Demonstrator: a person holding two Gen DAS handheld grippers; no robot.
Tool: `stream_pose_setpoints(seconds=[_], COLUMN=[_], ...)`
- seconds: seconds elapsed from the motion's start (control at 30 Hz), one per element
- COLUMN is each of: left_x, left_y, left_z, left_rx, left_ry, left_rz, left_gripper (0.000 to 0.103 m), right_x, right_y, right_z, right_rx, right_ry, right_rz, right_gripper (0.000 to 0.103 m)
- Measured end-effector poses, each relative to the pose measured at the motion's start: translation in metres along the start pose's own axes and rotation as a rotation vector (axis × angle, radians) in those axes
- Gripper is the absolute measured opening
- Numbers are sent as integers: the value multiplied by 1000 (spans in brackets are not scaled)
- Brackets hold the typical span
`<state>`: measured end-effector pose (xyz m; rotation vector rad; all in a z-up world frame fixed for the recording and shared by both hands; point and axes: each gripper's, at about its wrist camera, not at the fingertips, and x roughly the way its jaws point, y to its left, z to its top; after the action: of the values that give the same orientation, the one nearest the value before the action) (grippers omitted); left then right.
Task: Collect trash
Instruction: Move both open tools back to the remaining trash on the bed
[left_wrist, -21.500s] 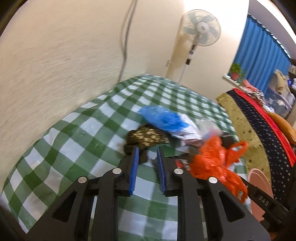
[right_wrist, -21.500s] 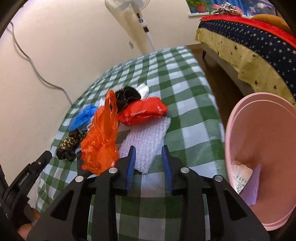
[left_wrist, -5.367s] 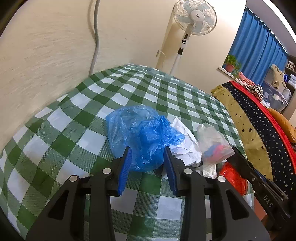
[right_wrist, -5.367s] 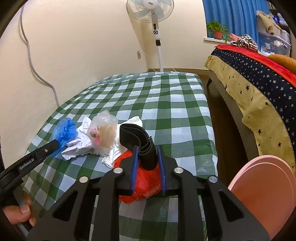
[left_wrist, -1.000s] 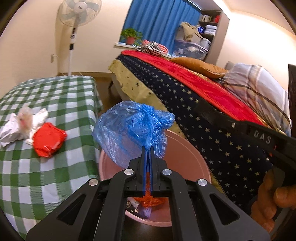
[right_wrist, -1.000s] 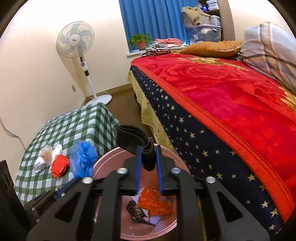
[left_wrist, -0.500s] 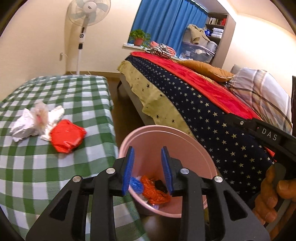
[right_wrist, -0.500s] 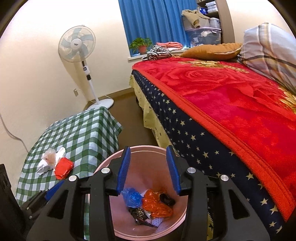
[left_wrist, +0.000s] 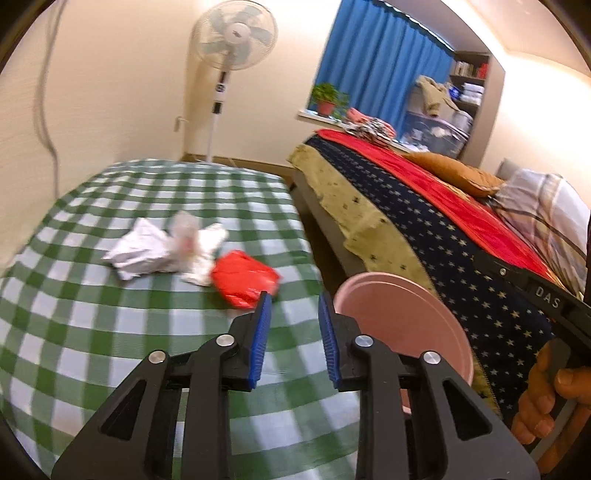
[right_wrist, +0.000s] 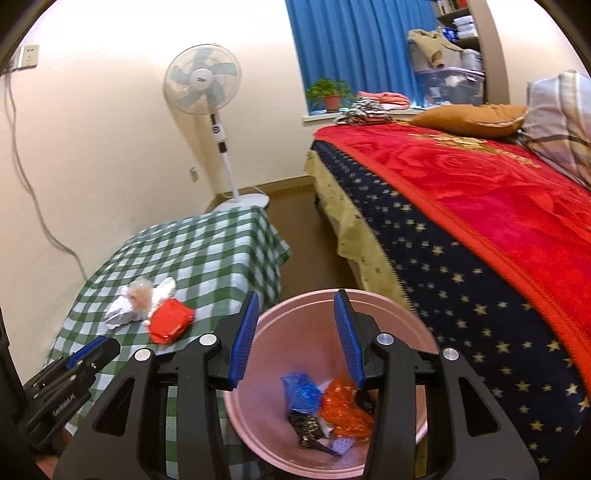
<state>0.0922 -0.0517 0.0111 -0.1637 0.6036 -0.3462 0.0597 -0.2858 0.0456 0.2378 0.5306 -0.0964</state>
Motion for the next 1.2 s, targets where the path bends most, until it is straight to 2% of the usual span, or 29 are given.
stream_pose_setpoints(seconds=[0.07,0.13,0.3,0.57,0.83,1.1,1.2], left_x=[-3,-5,-8,-9,12,43,55], left_y=[12,25,52,91,121,139,143], left_z=[1,2,3,5,5,7,8], left_rx=[-25,-49,-100,-160,-208,-235,-246], left_ry=[-11,-20,-38,-54,-20,49,80], left_rz=[24,56,122,196,236,255,251], left_gripper=[22,15,9,9,9,10,14], right_x=[3,7,25,59,104,152,163], right_y=[10,20,50,85,121,148,149], right_z=[0,-1,-5,-13,-21,-35,-37], right_rx=[-11,-25,-66,-81,-92,-146,-149], right_ry=[0,3,25,69,147,273,305], right_rz=[24,48,112,186,255,259,250], right_gripper=[48,49,55,64,85,90,90])
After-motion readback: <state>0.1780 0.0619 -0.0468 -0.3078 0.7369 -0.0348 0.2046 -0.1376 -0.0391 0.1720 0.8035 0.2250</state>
